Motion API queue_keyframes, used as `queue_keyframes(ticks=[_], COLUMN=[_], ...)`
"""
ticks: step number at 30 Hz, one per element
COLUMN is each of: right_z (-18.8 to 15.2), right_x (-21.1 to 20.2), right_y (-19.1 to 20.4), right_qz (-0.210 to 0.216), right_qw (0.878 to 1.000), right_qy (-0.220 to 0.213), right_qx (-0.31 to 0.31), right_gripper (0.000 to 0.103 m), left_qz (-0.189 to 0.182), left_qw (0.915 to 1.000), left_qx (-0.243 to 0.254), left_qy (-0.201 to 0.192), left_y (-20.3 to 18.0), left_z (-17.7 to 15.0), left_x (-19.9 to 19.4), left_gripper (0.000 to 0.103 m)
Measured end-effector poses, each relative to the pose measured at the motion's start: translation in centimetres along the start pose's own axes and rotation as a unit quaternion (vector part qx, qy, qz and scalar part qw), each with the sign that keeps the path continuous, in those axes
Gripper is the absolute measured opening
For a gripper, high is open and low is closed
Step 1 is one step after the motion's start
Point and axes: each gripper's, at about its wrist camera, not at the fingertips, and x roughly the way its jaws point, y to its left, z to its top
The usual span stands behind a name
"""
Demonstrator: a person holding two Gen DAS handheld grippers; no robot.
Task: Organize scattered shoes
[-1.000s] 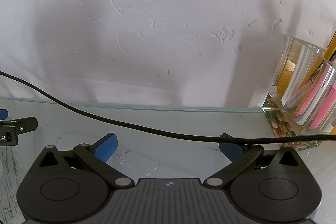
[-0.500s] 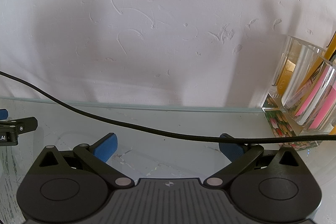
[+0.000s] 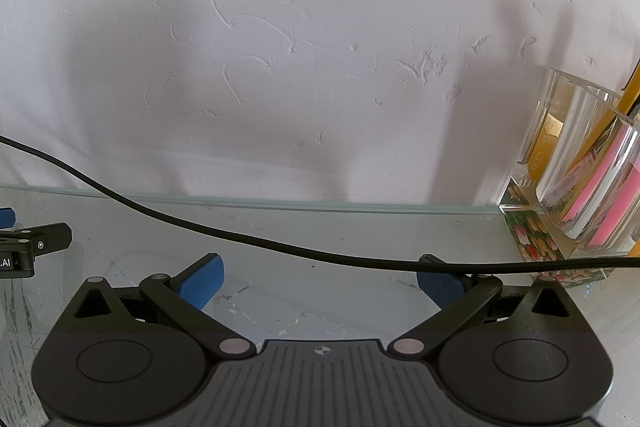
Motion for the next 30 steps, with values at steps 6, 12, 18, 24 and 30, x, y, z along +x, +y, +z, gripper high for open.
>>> queue_keyframes(ticks=[6,12,18,24,30], right_z=[-0.06,0.06,0.02,-0.03,0.05], right_x=[0.12,-0.06,0.02,0.11,0.0], right_y=[0.15,-0.15,-0.06,0.07,-0.13], right_qz=[0.0,0.0,0.0,0.0,0.0], right_qw=[1.0,1.0,1.0,1.0,1.0], right_qy=[0.0,0.0,0.0,0.0,0.0], right_qx=[0.0,0.0,0.0,0.0,0.0], right_gripper=[0.103,0.103,0.103,0.103,0.103], left_qz=[0.0,0.0,0.0,0.0,0.0], left_qw=[1.0,1.0,1.0,1.0,1.0], left_qx=[0.0,0.0,0.0,0.0,0.0], left_qy=[0.0,0.0,0.0,0.0,0.0], left_y=[0.0,0.07,0.07,0.1,0.11], left_z=[-0.05,-0.03,-0.07,-0.1,-0.12], left_x=[-0.1,-0.03,-0.1,-0.14,-0.18], left_gripper=[0.103,0.103,0.103,0.103,0.103])
